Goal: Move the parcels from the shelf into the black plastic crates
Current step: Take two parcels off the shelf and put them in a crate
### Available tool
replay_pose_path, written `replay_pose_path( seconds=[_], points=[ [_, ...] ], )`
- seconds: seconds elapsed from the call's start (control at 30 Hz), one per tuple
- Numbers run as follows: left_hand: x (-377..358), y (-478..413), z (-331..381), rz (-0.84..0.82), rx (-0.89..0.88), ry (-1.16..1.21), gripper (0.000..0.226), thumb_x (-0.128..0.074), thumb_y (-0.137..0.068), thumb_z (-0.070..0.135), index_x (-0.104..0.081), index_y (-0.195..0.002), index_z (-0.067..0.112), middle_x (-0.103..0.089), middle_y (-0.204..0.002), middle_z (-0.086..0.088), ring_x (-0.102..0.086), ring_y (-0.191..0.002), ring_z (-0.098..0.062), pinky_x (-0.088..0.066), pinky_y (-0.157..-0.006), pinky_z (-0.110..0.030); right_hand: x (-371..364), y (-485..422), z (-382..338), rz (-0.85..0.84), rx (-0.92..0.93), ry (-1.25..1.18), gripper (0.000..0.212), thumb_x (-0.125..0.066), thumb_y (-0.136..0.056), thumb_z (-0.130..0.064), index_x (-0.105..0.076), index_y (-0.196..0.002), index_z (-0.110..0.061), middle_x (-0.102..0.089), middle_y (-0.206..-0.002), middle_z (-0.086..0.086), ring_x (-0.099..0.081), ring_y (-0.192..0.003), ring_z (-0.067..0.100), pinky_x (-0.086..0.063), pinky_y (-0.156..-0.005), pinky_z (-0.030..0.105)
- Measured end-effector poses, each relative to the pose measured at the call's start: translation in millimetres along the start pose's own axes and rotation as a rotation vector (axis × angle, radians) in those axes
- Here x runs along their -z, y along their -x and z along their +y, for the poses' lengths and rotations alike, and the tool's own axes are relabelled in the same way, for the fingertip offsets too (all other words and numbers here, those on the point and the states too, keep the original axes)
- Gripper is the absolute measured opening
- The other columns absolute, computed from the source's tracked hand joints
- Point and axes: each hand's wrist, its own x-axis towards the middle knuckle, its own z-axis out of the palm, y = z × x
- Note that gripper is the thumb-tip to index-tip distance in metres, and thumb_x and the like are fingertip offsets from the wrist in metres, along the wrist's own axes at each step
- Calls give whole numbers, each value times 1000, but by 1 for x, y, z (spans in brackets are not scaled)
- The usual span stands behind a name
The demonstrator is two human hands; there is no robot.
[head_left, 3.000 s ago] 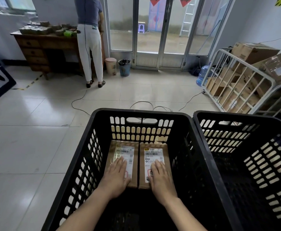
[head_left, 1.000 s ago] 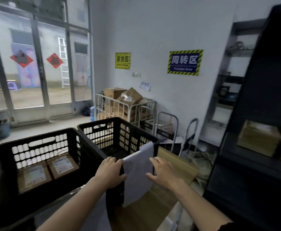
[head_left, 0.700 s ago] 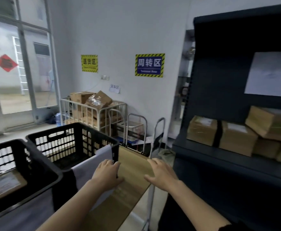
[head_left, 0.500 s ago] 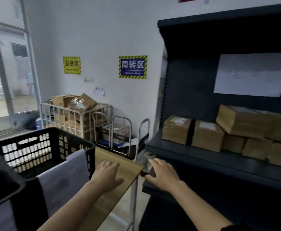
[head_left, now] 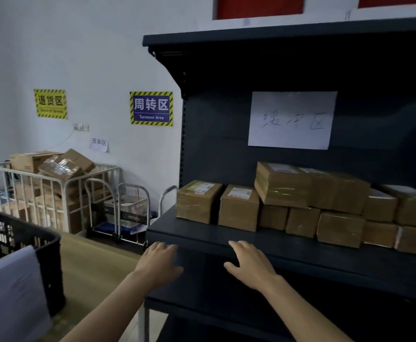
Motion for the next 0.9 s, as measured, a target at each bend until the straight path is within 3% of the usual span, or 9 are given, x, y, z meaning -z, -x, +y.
replay_pose_path(
  seconds=[0.27, 0.67, 0.9],
  points=[
    [-3, -43, 12, 29, -97, 68, 61, -50, -87, 47, -35, -139, 19, -42, -140, -4, -32, -134, -23, -35, -106, -39, 2, -18, 19, 8, -48, -41, 59, -43, -95, -41, -25, -147, -19, -33, -148, 2, -34, -133, 19, -35, -106, 33],
    [-1, -141, -65, 24, -195, 63, 60, -49, -87, 47, -35, -139, 19, -46, -136, -5, -37, -130, -24, -36, -103, -34, -9, -115, -17, 58, -155, -88, 60, -42, -95, -43, -22, -148, -21, -30, -150, -2, -34, -134, 16, -36, -104, 30],
    [2, -209, -89, 72, -224, 327, 54, -51, -88, 41, -38, -138, 23, -48, -132, -6, -41, -127, -25, -39, -99, -34, -12, -155, -26, 190, -273, -186, 56, -43, -96, -41, -26, -146, -21, -35, -146, -3, -39, -129, 14, -40, -98, 29]
  ],
)
